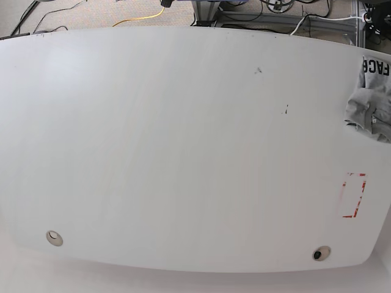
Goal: Layout the t-shirt on the table in an organized manner, then fold the t-shirt properly
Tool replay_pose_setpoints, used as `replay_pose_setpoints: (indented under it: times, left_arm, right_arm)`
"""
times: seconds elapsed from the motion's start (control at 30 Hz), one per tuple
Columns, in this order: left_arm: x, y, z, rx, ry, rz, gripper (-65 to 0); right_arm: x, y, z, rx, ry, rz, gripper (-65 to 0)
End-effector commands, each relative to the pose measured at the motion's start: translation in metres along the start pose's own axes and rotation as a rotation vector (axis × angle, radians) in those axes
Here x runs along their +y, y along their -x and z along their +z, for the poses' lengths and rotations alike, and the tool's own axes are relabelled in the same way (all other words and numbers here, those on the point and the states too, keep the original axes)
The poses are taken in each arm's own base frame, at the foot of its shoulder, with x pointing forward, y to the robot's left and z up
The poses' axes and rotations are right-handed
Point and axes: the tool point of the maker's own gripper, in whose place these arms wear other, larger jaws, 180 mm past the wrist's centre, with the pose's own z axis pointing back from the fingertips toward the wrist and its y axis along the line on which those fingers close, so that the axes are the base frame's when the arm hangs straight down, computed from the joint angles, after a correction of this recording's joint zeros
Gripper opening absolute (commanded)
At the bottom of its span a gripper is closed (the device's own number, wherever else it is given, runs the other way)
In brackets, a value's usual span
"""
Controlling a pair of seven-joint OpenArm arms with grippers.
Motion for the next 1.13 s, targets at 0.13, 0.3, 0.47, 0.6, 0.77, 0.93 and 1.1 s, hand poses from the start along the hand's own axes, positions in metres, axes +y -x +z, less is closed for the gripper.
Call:
replay_pose_setpoints:
  times: [0.13,0.3,0.47,0.6,0.77,0.93,1.1]
  left_arm:
    - [0.028,0.016,-0.022,0.094,-0.057,0.057,-60.7]
    - [0.033,0.015,-0.037,0.125,-0.086,0.091,-60.7]
    - [0.036,0.006,-0.049,0.144,-0.095,0.114,-60.7]
    - [0.050,0.010,-0.051,0.183,-0.134,0.128,-60.7]
    - [0.054,0.007,-0.057,0.206,-0.174,0.138,-60.7]
    - [0.052,0.008,-0.061,0.239,-0.189,0.084,-60.7]
    - [0.058,0.003,-0.063,0.237,-0.232,0.060,-60.7]
  right_arm:
    - [-0.002,-0.002,-0.014,0.039,-0.010,0.034,-62.1]
    - [-0.002,-0.012,-0.025,0.052,-0.015,0.057,-62.1]
    - [-0.004,-0.016,-0.039,0.074,-0.014,0.034,-62.1]
    - [-0.012,-0.018,-0.048,0.095,0.025,0.013,-61.8]
    - [-0.015,-0.027,-0.057,0.097,0.042,-0.003,-61.7]
    - [-0.016,-0.035,-0.061,0.087,0.062,0.003,-61.5]
    - [-0.015,-0.042,-0.065,0.088,0.073,0.034,-61.5]
